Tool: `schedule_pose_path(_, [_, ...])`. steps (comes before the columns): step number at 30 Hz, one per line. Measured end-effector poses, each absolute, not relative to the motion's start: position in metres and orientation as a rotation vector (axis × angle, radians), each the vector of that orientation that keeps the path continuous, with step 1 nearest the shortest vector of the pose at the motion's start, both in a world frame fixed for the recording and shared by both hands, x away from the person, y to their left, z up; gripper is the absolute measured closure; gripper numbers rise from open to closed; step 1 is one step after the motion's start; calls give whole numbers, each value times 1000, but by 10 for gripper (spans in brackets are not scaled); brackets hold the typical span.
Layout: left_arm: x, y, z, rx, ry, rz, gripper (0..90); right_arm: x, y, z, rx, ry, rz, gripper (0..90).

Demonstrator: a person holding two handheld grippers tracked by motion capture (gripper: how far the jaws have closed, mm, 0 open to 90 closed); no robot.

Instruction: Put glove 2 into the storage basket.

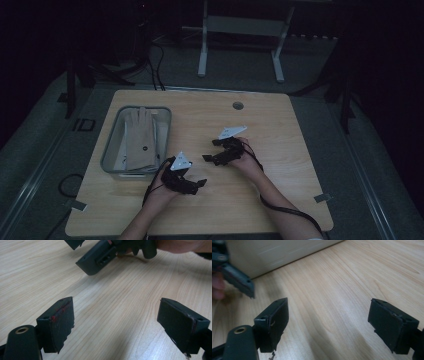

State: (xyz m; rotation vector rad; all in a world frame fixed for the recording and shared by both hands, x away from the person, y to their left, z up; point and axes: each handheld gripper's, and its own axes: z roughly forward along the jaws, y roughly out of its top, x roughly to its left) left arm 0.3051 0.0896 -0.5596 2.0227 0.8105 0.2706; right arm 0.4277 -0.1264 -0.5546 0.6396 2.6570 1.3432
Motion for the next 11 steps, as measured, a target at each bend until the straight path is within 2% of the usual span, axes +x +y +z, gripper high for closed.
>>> schedule_pose_path(11, [306,92,-563,2028,806,253,145,422,-126,-559,534,2666,1354,164])
